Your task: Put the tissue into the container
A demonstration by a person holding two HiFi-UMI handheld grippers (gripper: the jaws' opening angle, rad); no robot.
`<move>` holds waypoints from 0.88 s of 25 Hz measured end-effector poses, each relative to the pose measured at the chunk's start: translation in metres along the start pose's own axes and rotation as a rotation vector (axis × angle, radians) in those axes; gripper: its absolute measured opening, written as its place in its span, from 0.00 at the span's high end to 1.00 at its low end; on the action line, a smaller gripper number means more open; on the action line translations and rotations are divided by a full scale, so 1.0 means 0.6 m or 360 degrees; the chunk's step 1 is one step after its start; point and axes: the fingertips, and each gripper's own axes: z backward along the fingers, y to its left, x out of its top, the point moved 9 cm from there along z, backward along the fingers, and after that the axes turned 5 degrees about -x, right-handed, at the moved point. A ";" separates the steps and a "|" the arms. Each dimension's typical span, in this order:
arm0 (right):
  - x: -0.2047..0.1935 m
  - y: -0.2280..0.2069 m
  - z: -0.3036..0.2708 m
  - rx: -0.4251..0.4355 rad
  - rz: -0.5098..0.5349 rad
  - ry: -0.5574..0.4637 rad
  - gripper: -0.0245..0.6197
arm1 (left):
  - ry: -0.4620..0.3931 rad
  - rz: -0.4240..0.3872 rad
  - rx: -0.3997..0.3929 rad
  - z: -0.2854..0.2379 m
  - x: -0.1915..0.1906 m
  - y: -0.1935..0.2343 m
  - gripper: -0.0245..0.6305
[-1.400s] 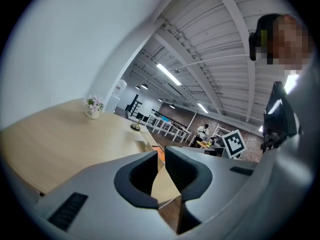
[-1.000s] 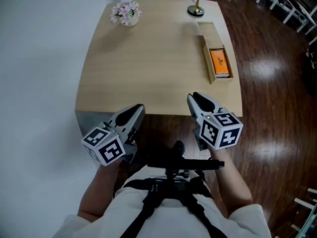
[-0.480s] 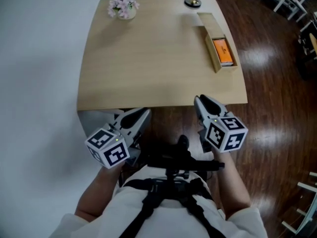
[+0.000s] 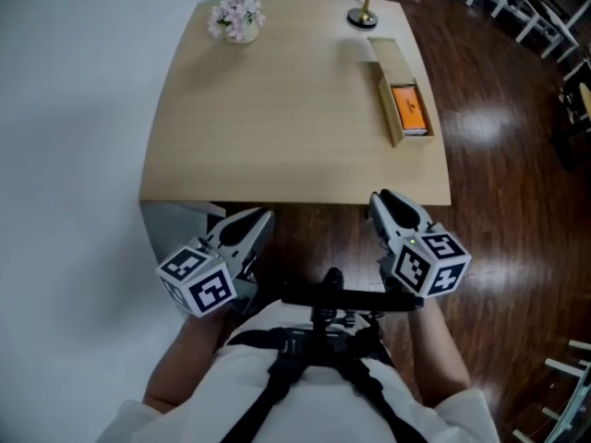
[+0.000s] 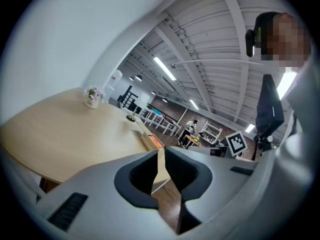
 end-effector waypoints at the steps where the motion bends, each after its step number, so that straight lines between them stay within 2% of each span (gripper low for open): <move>1: 0.000 -0.004 0.004 0.0001 -0.0004 -0.0002 0.85 | -0.0003 -0.0001 -0.0001 -0.001 -0.001 -0.004 0.90; 6: -0.004 -0.013 0.017 0.0001 -0.0020 -0.0015 0.85 | 0.0013 -0.0007 0.0015 -0.001 -0.005 -0.015 0.90; 14: -0.025 -0.020 0.048 0.0000 -0.0070 -0.0064 0.85 | 0.0036 -0.0037 -0.0060 -0.005 -0.015 -0.043 0.90; 22: -0.051 -0.012 0.074 -0.0003 -0.0076 -0.0058 0.85 | 0.0081 -0.0052 -0.0069 0.007 -0.028 -0.067 0.90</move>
